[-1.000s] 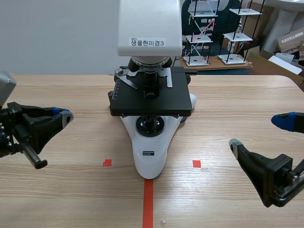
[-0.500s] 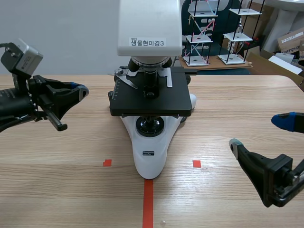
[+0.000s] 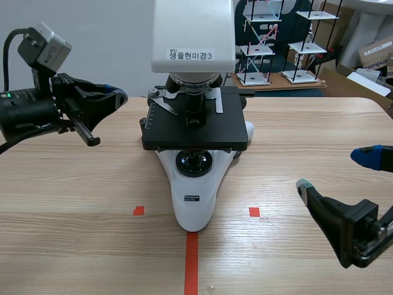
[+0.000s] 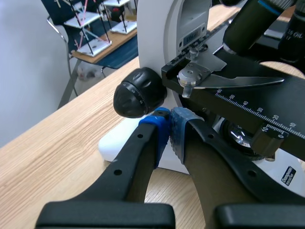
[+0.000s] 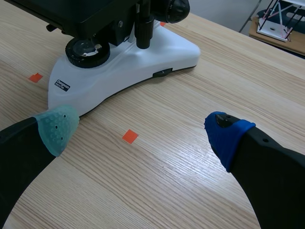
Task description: Point at the stage clip
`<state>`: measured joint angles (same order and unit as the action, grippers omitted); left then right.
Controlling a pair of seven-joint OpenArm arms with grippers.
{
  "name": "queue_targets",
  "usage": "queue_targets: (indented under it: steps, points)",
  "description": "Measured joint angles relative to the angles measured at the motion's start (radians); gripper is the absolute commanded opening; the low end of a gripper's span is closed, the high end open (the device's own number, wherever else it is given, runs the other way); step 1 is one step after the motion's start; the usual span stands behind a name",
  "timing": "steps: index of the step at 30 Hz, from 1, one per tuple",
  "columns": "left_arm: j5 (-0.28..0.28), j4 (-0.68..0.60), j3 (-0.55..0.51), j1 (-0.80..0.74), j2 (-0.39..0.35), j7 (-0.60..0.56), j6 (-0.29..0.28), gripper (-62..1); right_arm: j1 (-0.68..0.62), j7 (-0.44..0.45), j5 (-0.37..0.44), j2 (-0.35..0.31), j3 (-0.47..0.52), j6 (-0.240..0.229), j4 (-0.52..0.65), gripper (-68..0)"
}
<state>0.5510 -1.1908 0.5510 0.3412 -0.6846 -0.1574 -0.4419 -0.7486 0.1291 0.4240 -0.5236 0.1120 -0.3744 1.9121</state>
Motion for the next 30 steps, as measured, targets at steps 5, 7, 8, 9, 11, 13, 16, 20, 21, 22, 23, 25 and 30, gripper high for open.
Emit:
queue_targets:
  steps: [5, 7, 8, 9, 11, 13, 16, 20, 21, 22, 23, 25, 30]
  points:
    - [0.0, 0.0, 0.002, 0.002, 0.031, 0.001, 0.0, -57.3, 0.0, 0.0, 0.0, 0.0, 0.0, 0.0, 0.0, -9.8]
    - [0.0, 0.0, 0.002, 0.002, 0.031, 0.004, 0.0, -57.3, 0.0, 0.0, 0.0, 0.0, 0.0, 0.0, 0.0, -9.8]
    - [0.0, 0.0, 0.002, 0.002, 0.031, 0.005, 0.0, -57.3, 0.0, 0.0, 0.0, 0.0, 0.0, 0.0, 0.0, -9.8]
    - [0.0, 0.0, 0.002, 0.002, 0.031, 0.005, 0.0, -57.3, 0.0, 0.0, 0.0, 0.0, 0.0, 0.0, 0.0, -9.8]
    - [0.0, 0.0, 0.002, 0.002, 0.031, 0.004, 0.0, -57.3, 0.0, 0.0, 0.0, 0.0, 0.0, 0.0, 0.0, -9.8]
    - [0.0, 0.0, 0.002, 0.002, 0.031, 0.004, 0.0, -57.3, 0.0, 0.0, 0.0, 0.0, 0.0, 0.0, 0.0, -9.8]
    - [0.0, 0.0, 0.002, 0.002, 0.031, 0.004, 0.0, -57.3, 0.0, 0.0, 0.0, 0.0, 0.0, 0.0, 0.0, -9.8]
    - [0.0, 0.0, 0.002, 0.002, 0.031, 0.004, 0.0, -57.3, 0.0, 0.0, 0.0, 0.0, 0.0, 0.0, 0.0, -9.8]
    - [0.0, 0.0, 0.002, 0.002, 0.031, 0.004, 0.0, -57.3, 0.0, 0.0, 0.0, 0.0, 0.0, 0.0, 0.0, -9.8]
    - [0.0, 0.0, 0.002, 0.002, 0.031, 0.004, 0.0, -57.3, 0.0, 0.0, 0.0, 0.0, 0.0, 0.0, 0.0, -9.8]
    - [0.0, 0.0, 0.002, 0.002, 0.031, 0.004, 0.0, -57.3, 0.0, 0.0, 0.0, 0.0, 0.0, 0.0, 0.0, -9.8]
    - [0.0, 0.0, 0.002, 0.002, 0.031, 0.004, 0.0, -57.3, 0.0, 0.0, 0.0, 0.0, 0.0, 0.0, 0.0, -9.8]
    - [0.0, 0.0, 0.002, 0.002, 0.031, 0.004, 0.0, -57.3, 0.0, 0.0, 0.0, 0.0, 0.0, 0.0, 0.0, -9.8]
